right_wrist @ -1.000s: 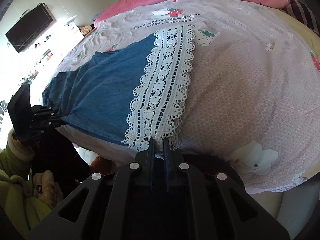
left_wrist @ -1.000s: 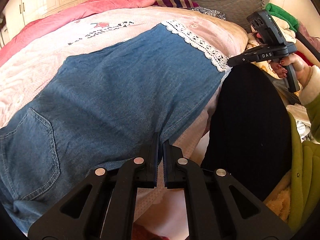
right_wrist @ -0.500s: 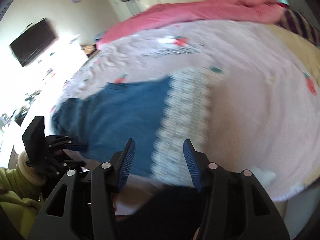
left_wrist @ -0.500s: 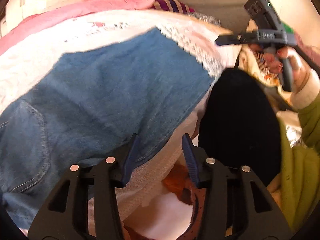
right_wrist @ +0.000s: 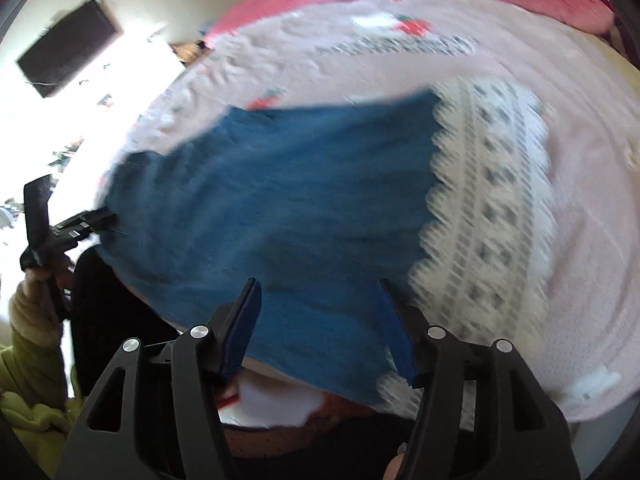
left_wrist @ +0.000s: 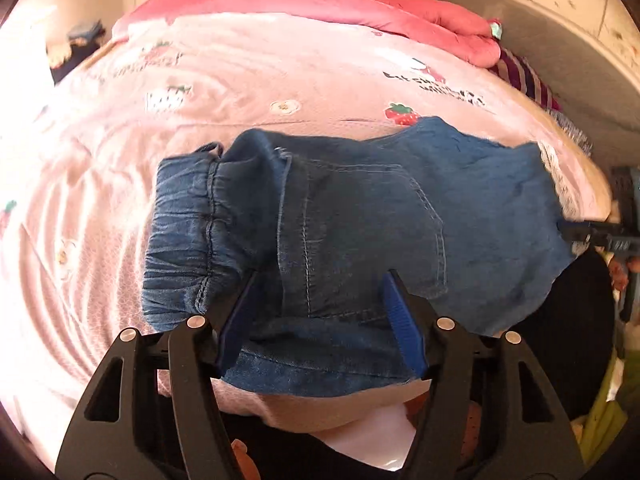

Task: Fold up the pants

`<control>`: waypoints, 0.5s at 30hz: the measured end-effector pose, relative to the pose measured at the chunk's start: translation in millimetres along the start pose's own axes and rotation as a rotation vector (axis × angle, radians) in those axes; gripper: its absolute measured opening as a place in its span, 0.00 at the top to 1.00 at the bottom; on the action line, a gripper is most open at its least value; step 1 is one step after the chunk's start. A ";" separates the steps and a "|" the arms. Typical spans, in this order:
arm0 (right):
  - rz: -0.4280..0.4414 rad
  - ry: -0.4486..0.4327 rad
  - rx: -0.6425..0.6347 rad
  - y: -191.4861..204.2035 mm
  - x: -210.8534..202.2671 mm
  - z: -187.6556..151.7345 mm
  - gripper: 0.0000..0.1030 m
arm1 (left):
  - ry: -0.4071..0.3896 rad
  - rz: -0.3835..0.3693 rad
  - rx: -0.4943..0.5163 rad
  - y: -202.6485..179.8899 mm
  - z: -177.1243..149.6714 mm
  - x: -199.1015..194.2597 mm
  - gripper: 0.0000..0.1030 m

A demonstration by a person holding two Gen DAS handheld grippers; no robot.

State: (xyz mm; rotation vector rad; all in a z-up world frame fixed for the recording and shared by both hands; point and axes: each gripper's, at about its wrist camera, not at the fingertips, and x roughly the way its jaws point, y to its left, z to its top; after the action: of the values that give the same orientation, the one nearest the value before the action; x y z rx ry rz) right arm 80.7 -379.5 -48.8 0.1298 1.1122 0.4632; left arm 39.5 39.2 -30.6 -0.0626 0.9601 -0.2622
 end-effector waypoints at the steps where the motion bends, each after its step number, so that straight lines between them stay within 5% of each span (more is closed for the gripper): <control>1: 0.003 -0.004 -0.002 -1.2 -2.8 -2.8 0.44 | -0.003 -0.016 -0.006 2.2 1.5 0.6 0.47; 6: -0.054 -0.030 -0.127 29.6 -13.6 -9.2 0.43 | -0.036 -0.054 -0.019 13.2 18.1 6.5 0.47; 10: 0.071 -0.079 -0.304 89.8 -19.7 -4.6 0.40 | -0.134 -0.061 -0.021 16.3 27.3 -14.9 0.45; 12: 0.139 -0.067 -0.398 122.2 -9.7 -1.3 0.40 | -0.193 -0.026 -0.051 23.1 28.1 -37.0 0.33; 15: 0.225 -0.013 -0.488 159.8 16.7 4.5 0.40 | -0.189 0.034 -0.111 39.7 23.5 -53.5 0.28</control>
State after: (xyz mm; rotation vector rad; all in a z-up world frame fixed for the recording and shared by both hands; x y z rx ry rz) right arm 43.6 -228.4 -8.3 -0.1725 0.9470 0.9202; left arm 37.2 89.3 19.0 -0.1699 0.7862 -0.1677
